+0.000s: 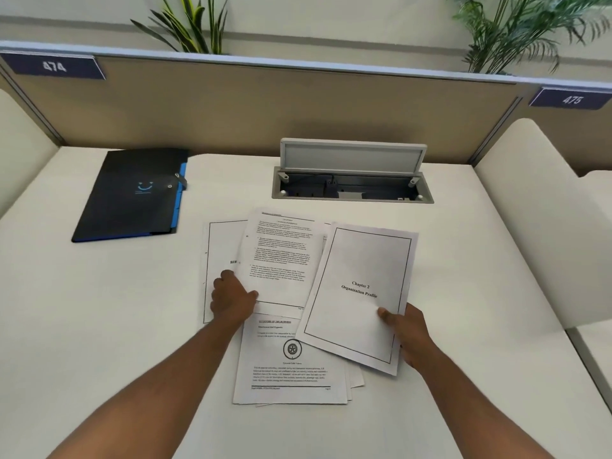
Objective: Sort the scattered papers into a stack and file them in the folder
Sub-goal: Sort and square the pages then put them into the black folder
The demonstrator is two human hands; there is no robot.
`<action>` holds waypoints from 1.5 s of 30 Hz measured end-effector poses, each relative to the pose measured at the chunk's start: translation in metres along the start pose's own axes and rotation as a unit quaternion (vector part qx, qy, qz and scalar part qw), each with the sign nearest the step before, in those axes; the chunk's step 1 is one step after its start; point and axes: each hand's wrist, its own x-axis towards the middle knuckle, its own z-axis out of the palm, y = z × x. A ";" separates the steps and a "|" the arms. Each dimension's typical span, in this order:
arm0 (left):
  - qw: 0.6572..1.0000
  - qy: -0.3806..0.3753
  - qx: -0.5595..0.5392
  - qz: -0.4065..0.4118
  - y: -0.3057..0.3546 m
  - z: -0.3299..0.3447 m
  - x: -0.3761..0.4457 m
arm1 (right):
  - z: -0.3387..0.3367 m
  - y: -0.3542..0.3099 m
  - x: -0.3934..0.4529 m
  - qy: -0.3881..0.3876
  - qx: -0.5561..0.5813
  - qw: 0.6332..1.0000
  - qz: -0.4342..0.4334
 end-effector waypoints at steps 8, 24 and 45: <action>0.998 -0.035 -0.038 0.043 0.001 -0.002 -0.025 | -0.019 -0.011 0.004 -0.005 0.040 0.999 -0.009; 0.992 -0.004 0.123 0.041 -0.018 0.006 -0.083 | -0.027 -0.004 -0.011 -0.030 0.028 0.999 0.007; 0.997 -0.043 0.062 -0.016 -0.002 0.012 -0.085 | -0.025 0.001 -0.008 -0.023 -0.020 1.000 -0.007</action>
